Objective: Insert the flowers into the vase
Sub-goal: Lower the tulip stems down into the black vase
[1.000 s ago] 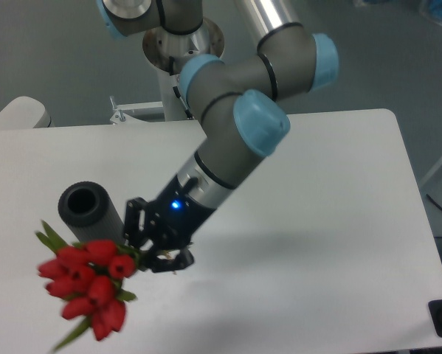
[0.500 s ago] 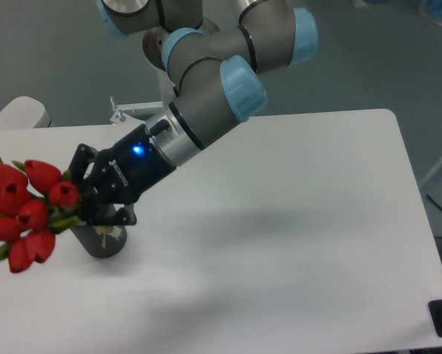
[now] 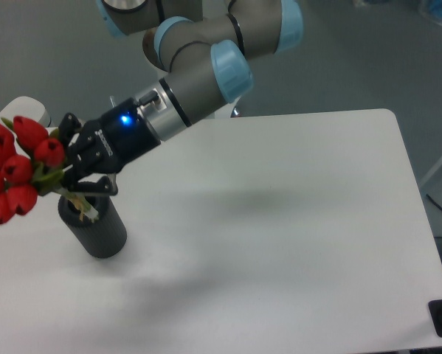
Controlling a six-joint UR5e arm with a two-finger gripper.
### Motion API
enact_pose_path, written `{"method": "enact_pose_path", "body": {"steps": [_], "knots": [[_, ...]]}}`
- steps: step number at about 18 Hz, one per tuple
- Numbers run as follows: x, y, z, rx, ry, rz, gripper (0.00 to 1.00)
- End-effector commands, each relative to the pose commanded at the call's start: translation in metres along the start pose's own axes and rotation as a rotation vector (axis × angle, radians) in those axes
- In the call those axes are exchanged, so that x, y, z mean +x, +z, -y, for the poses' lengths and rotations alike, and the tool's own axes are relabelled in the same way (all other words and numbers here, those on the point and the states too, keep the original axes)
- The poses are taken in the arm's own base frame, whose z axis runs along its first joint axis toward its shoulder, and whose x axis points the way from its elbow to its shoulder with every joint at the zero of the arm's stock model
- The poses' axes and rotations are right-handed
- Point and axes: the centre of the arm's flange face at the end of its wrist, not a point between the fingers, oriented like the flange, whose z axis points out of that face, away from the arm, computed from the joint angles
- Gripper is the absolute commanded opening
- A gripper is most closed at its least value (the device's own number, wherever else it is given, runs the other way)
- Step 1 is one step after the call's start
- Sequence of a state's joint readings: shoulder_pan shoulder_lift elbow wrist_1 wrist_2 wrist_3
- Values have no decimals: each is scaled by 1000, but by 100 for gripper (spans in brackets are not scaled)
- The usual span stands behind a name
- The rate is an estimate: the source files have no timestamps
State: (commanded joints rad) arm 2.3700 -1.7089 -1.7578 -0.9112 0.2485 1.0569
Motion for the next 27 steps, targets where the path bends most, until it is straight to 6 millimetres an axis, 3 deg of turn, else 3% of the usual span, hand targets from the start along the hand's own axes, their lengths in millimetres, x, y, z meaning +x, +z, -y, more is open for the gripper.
{"method": "enact_pose_path", "body": {"steps": [15,20,27], "knots": [[2,20,-26,-12,-14,-33,0],[-11,28,-52,-29,-37,-38,3],[-10,32,-92,-41,4,-49,4]]}}
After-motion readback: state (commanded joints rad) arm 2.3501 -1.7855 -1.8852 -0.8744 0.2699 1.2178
